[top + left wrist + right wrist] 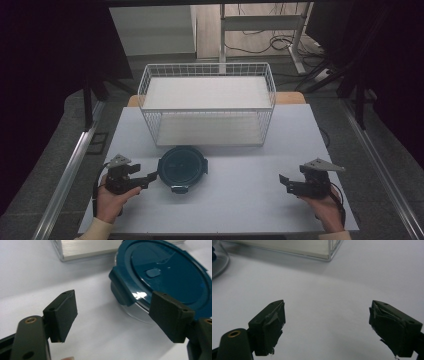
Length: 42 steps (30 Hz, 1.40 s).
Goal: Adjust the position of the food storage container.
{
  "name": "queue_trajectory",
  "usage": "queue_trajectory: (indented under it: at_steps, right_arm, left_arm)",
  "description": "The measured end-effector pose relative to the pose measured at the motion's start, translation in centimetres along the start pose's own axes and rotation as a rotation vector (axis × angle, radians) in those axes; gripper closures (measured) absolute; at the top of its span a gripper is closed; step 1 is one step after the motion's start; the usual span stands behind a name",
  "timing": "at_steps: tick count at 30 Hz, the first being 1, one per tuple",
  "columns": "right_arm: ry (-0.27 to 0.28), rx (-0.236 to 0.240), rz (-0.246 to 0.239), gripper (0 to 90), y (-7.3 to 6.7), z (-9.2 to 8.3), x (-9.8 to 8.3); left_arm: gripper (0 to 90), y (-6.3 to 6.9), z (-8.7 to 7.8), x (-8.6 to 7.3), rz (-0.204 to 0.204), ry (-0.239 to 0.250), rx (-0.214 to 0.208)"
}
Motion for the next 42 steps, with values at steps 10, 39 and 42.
queue_trajectory:
  at_steps: [10,39,42]
  right_arm:
    - [0.014,0.018,-0.024,19.0,-0.3,-0.3,-0.3]
    - [0.017,0.02,0.012,21.3,-0.4,-0.6,-0.3]
    - [0.019,0.025,0.01,21.3,-0.5,-0.6,-0.4]
  left_arm:
    - [22.1,0.4,-0.6,-0.3,0.019,0.007,-0.013]
    - [24.4,1.1,-1.9,2.5,0.029,0.052,-0.006]
    - [24.5,1.3,-1.9,3.4,0.034,0.056,-0.009]
Point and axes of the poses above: each handheld gripper's, and its own axes: z roughly forward along the jaws, x roughly out of its top, y roughly to its right, the point moved 1 cm from there along z, roughly forward along the jaws, and after that the axes turned 2 degrees about z, right-handed, at the moved point
